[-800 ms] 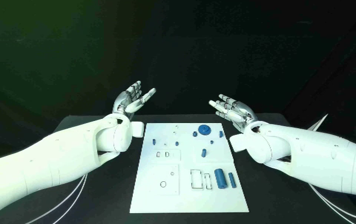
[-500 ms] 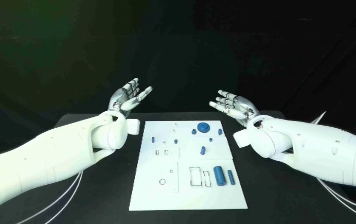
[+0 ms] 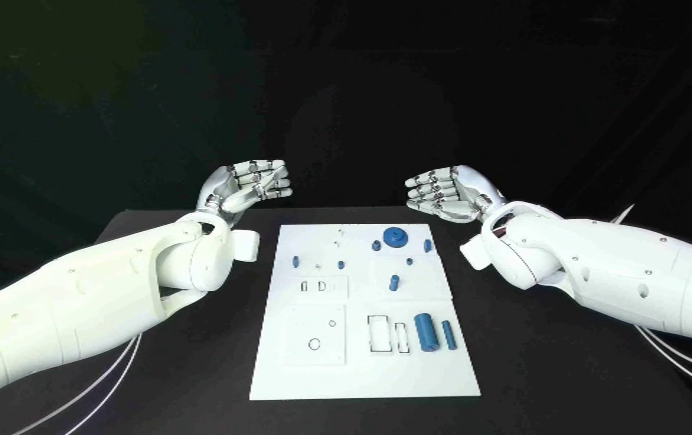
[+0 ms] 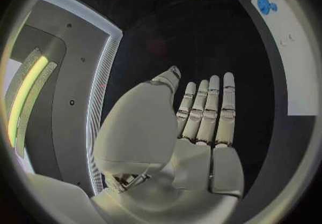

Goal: Assemble the parts on the task board

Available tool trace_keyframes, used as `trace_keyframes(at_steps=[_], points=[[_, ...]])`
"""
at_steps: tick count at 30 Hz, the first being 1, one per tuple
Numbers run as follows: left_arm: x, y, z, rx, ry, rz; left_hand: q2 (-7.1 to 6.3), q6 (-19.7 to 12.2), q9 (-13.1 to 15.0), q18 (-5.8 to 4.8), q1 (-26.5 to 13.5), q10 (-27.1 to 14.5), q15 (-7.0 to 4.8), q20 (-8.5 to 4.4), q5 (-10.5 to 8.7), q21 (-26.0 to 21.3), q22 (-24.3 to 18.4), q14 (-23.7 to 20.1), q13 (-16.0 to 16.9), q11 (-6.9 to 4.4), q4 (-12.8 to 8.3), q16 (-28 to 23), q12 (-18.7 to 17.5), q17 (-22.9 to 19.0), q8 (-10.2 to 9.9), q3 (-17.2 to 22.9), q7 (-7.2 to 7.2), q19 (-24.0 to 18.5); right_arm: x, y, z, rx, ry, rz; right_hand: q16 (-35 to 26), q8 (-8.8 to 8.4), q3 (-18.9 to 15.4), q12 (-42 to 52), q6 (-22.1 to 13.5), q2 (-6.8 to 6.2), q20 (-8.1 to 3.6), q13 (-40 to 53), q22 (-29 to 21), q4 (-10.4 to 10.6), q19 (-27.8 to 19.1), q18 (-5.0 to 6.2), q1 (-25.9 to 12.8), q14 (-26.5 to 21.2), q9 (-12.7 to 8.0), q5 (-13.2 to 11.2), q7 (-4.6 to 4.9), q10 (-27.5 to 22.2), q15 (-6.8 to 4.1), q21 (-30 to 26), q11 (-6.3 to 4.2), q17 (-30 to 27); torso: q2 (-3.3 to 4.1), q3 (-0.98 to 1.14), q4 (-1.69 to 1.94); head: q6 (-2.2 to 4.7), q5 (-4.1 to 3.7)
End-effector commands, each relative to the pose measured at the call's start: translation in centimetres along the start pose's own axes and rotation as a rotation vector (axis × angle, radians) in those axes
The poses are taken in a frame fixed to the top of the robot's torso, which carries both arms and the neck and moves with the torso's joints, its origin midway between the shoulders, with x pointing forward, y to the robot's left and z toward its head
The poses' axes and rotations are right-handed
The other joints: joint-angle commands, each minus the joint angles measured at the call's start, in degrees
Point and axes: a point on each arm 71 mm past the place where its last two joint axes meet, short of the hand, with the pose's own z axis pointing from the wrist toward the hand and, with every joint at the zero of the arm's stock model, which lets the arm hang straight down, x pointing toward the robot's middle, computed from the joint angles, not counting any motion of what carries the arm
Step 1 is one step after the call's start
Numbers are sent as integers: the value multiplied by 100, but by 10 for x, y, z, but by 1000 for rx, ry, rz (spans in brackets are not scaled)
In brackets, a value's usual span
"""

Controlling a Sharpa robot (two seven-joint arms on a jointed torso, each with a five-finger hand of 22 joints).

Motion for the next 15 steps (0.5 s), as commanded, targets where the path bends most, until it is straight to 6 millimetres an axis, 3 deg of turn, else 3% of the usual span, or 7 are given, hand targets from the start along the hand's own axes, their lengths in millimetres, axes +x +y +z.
trace_keyframes(at_steps=[1, 8, 9, 10, 11, 15], points=[[5, -4, -4, 7, 37, -4, -27, 120, 119, 81, -61, 265, -47, -48, 7, 93, 98, 175, 60, -84, -20, 87, -1, 136, 155, 454, 102, 255, 0, 6, 4, -39, 48, -109, 106, 69, 374, -99, 152, -157, -40, 51, -2, -95, 275, 65, -43, 236, 57, 6, 260, 239, -54, 126, -46, 101, 119, -7, 33, -7, -35], [10, -12, -13, 14, 76, -8, -118, 221, 136, 80, -103, 517, -116, -125, -1, 168, 95, 391, 56, -134, -31, 121, -111, 275, 179, 643, 73, 434, 1, 18, 9, -106, 126, -366, 309, 59, 609, -139, 466, -298, -307, 56, 79, -168, 953, 61, -89, 1022, 60, -229, 115, 686, -305, 386, -213, 285, 299, -34, 76, -20, -103], [10, -15, -15, 16, 82, -10, -122, 221, 136, 79, -103, 520, -118, -128, -1, 173, 96, 400, 56, -136, -35, 124, -117, 282, 178, 649, 73, 442, 3, 20, 10, -117, 147, -426, 420, 60, 596, -139, 562, -346, -424, 61, 162, -174, 1204, 57, -123, 1346, 70, -292, 63, 830, -410, 560, -280, 399, 345, -34, 89, -25, -107], [11, -17, -17, 18, 86, -11, -128, 220, 135, 79, -102, 522, -120, -131, -2, 177, 97, 405, 55, -136, -39, 125, -123, 287, 177, 655, 72, 449, 4, 23, 10, -123, 163, -473, 445, 68, 587, -132, 601, -361, -450, 66, 184, -168, 1258, 56, -140, 1421, 78, -290, 47, 885, -436, 604, -299, 431, 378, -31, 99, -24, -109], [11, -18, -18, 19, 90, -13, -128, 220, 135, 79, -102, 522, -120, -131, -2, 177, 97, 405, 55, -136, -39, 125, -123, 287, 177, 655, 72, 449, 5, 25, 11, -129, 177, -518, 624, 182, 565, -65, 876, -417, -593, 95, 323, -193, 1560, 42, -146, 1821, 162, -47, -66, 1219, -612, 868, -413, 594, 402, -29, 108, -16, -122], [15, -26, -22, 29, 107, -20, -143, 213, 134, 75, -98, 521, -118, -135, -2, 181, 96, 399, 53, -135, -51, 117, -143, 296, 170, 669, 71, 454, 7, 33, 15, -139, 206, -654, 913, 204, 518, -146, 1064, -511, -843, 81, 668, -204, 1920, 43, -197, 2424, 271, 9, -166, 1462, -798, 1433, -558, 963, 512, -26, 157, -20, -186]])
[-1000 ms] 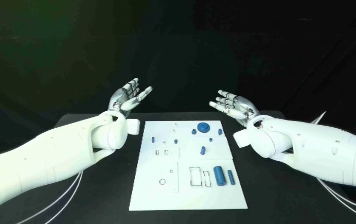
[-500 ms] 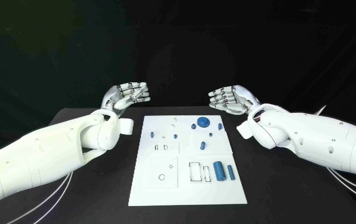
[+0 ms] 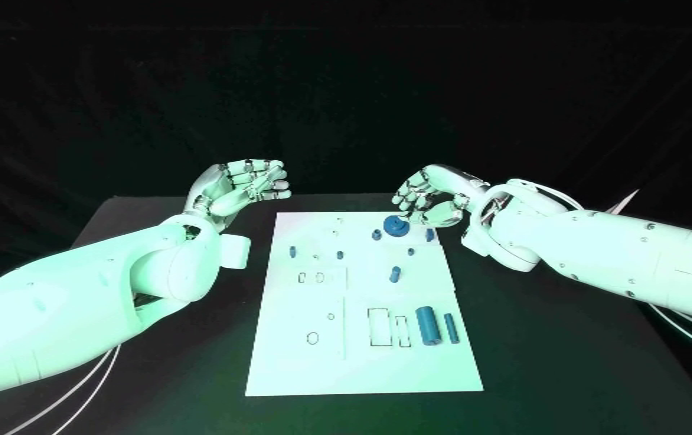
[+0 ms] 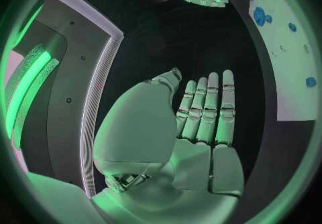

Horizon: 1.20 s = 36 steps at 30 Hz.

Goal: Assemble the parts on the task board

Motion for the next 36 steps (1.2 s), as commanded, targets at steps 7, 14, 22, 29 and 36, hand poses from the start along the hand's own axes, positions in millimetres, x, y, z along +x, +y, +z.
trace_keyframes(at_steps=[7, 14, 22, 29, 36], points=[[10, -18, -5, 32, 36, -10, -103, -10, 76, 69, -34, 110, -7, -27, -3, 85, 87, 6, 49, -34, -78, 35, -132, 102, 37, 269, 19, 150, -5, 14, 7, -4, 32, -207, 679, 19, 255, -103, 207, -265, -210, 69, 684, -26, 434, 4, -94, 838, 273, 31, -98, 332, -255, 994, -174, 900, 308, -19, 99, 11, -110], [12, -26, -9, 45, 46, -13, -119, -31, 72, 70, -33, 90, 2, -29, -3, 98, 88, -27, 47, -25, -100, 5, -178, 116, 21, 297, 21, 166, -8, 20, 9, 3, 14, -275, 3835, -48, 627, -100, 226, -443, -304, 126, 3346, 169, 1275, -273, -269, 1239, 612, -74, -152, 349, -293, 3380, -211, 3528, 432, -25, 139, 41, -164], [14, -30, -12, 51, 55, -18, -125, -38, 71, 70, -34, 86, 4, -30, -4, 106, 91, -37, 47, -23, -107, -5, -192, 121, 16, 305, 22, 178, -7, 24, 13, 18, 22, -311, 5307, -88, 582, -102, 142, -517, -209, 110, 4963, 247, 1646, -486, -309, 1334, 808, -114, -100, -6, -238, 4623, -154, 4915, 509, -31, 183, 88, -201], [15, -32, -13, 52, 60, -21, -132, -48, 69, 69, -38, 77, 7, -30, -5, 113, 92, -47, 46, -19, -113, -15, -207, 125, 9, 310, 25, 185, -5, 24, 17, 38, 47, -327, 5572, -148, 458, -112, 53, -520, -168, 108, 5228, 270, 1666, -511, -289, 1320, 864, -129, -93, -214, -213, 4828, -125, 5130, 537, -22, 209, 77, -200], [16, -32, -13, 53, 61, -22, -139, -60, 66, 67, -43, 68, 11, -30, -6, 119, 93, -63, 46, -14, -121, -29, -226, 130, 1, 317, 27, 191, -2, 26, 23, 45, 66, -336, 5730, -190, 356, -102, -4, -502, -152, 123, 5467, 294, 1722, -543, -273, 1333, 889, -142, -97, -265, -204, 5002, -122, 5269, 560, -14, 216, 76, -195]])
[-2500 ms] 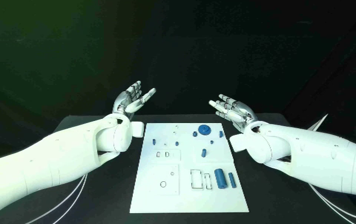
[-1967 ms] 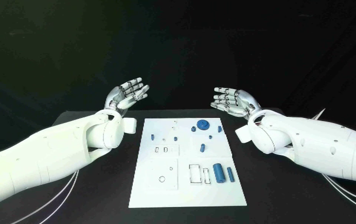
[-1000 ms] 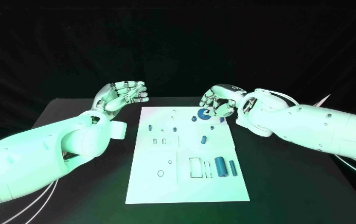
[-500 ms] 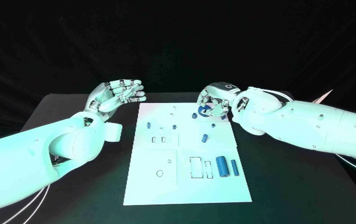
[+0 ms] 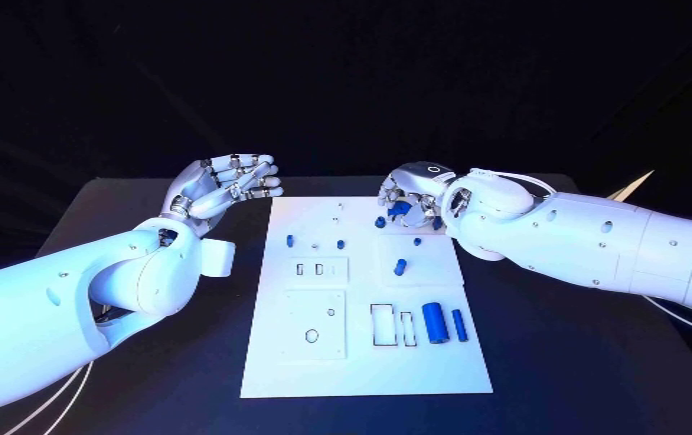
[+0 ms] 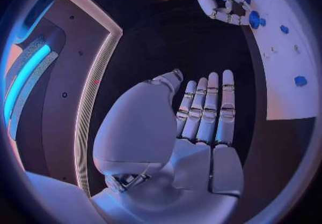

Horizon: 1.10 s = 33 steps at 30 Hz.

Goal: Assemble the parts on the task board

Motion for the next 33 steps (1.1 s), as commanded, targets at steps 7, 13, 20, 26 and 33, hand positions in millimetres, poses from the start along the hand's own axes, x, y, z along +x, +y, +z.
trace_keyframes(at_steps=[7, 13, 20, 26, 33], points=[[1, -2, 0, 6, 5, -1, -142, -67, 64, 65, -49, 60, 16, -21, -6, 123, 93, -78, 46, -11, -50, -39, -110, 102, -5, 120, 30, 184, 3, 1, 6, 16, 21, -20, 159, -109, -32, -49, -55, -21, 0, 87, 270, 150, 177, -159, 32, 203, 102, -66, -9, -193, 26, 273, -17, 147, 46, 14, 13, 11, 15], [0, -2, 0, 5, 4, -1, -142, -67, 64, 65, -49, 60, 16, -21, -6, 123, 93, -78, 46, -11, -50, -39, -110, 102, -5, 120, 30, 184, 4, 1, 8, 23, 30, -27, 169, -110, -35, -49, -54, -15, 1, 88, 278, 155, 179, -159, 32, 204, 106, -68, -9, -193, 26, 280, -17, 153, 66, 13, 18, 22, 9], [0, -3, 0, 6, 4, -1, -143, -73, 63, 64, -52, 55, 19, -20, -6, 126, 93, -92, 46, -8, -54, -51, -122, 104, -9, 126, 31, 185, 7, 2, 10, 24, 40, -29, 189, -111, -42, -51, -48, 8, 2, 92, 297, 173, 184, -161, 30, 204, 116, -73, -8, -196, 27, 297, -16, 158, 82, 16, 23, 13, 4], [0, -3, 0, 7, 4, -1, -143, -73, 63, 64, -52, 55, 19, -20, -6, 126, 93, -92, 46, -8, -54, -51, -122, 104, -9, 126, 31, 185, 9, 1, 11, 26, 51, -26, 207, -107, -41, -44, -35, 28, 3, 99, 320, 187, 189, -163, 31, 204, 126, -76, -7, -180, 27, 314, -17, 168, 88, 7, 32, 7, 4], [0, -4, 1, 8, 5, 0, -143, -73, 63, 64, -52, 55, 19, -20, -6, 126, 93, -92, 46, -8, -54, -51, -122, 104, -9, 126, 31, 185, 13, 2, 12, 26, 67, -14, 257, -83, 12, -33, 29, 96, 6, 121, 414, 225, 207, -176, 45, 199, 163, -53, 2, -112, 29, 381, -17, 189, 114, 8, 36, -2, 0]])
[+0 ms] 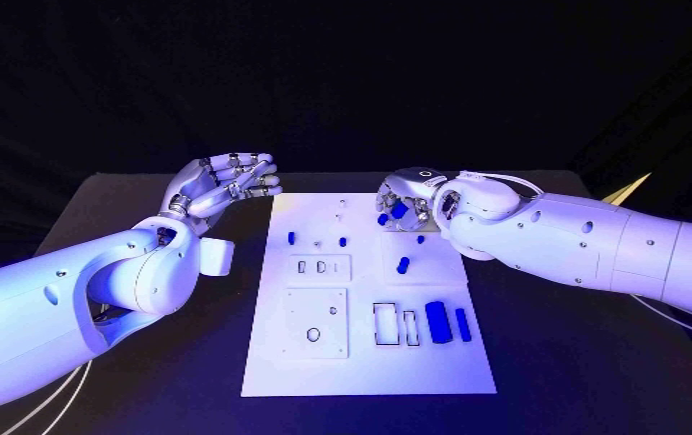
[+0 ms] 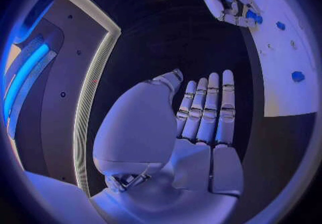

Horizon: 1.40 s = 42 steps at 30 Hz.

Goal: Assemble the parts on the task board

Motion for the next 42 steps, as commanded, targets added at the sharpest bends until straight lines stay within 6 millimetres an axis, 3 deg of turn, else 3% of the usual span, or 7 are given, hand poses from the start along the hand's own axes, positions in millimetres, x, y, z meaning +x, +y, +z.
trace_keyframes(at_steps=[1, 15, 20, 27, 32, 42], points=[[2, -1, 1, 5, 6, -2, -143, -71, 63, 64, -52, 55, -21, -20, -6, 125, 93, -50, 46, -8, -54, -50, -56, 93, -8, 126, 32, 184, 2, 1, 1, -3, 11, 7, 106, -72, 32, -33, 89, 108, 8, 85, 119, 153, 148, -175, 48, 200, 101, -25, 24, -23, 29, 153, -8, 115, 18, -4, 3, -4, -7], [2, -2, 1, 8, 4, -1, -138, -78, 62, 62, -58, 51, -15, -18, -5, 128, 92, -70, 48, -4, -62, -70, -75, 101, -15, 142, 37, 181, 3, 0, 2, 4, 10, 15, 190, 21, 254, -21, 259, 236, -6, 124, 262, 232, 160, -190, 41, 186, 217, 29, -24, 195, 1, 250, -53, 131, 38, -21, 6, -6, -39], [1, -2, 1, 8, 0, 1, -135, -79, 62, 60, -56, 52, -13, -17, -5, 127, 91, -79, 49, -3, -69, -77, -81, 103, -16, 149, 38, 177, 2, 0, 3, 13, -16, 16, 241, 222, 518, 22, 459, 519, -75, 212, 383, 184, 176, -204, 146, 180, 415, -183, -133, 523, -85, 327, -160, 126, 42, -5, 20, -5, -41], [0, -2, 1, 7, -6, 4, -147, -111, 55, 58, -66, 31, -3, -12, -7, 129, 89, -94, 48, 17, -88, -97, -116, 118, -38, 163, 74, 165, -1, -1, 3, 32, -58, 9, 268, 469, 616, 41, 475, 678, -144, 308, 462, 34, 182, -214, 178, 176, 716, -250, -198, 765, -155, 369, -241, 105, 48, -11, 21, -4, -43], [0, -2, 0, 6, -7, 5, -148, -115, 54, 58, -65, 28, -1, -12, -6, 129, 88, -95, 48, 20, -94, -100, -121, 121, -41, 167, 78, 163, -5, 2, 2, 28, -117, 15, 274, 537, 639, 20, 432, 684, -152, 331, 471, 20, 177, -214, 123, 174, 818, -287, -206, 791, -160, 369, -249, 93, 56, 2, 17, 27, -38], [-1, -2, 1, 6, -7, 4, -150, -121, 53, 58, -61, 23, 0, -11, -6, 131, 88, -95, 48, 23, -104, -103, -129, 125, -46, 173, 81, 161, -10, 19, 9, 11, -198, 28, 273, 595, 656, -11, 392, 638, -156, 347, 473, -40, 169, -213, 105, 168, 912, -248, -197, 781, -160, 365, -244, 71, 66, -1, 32, 75, -42]])
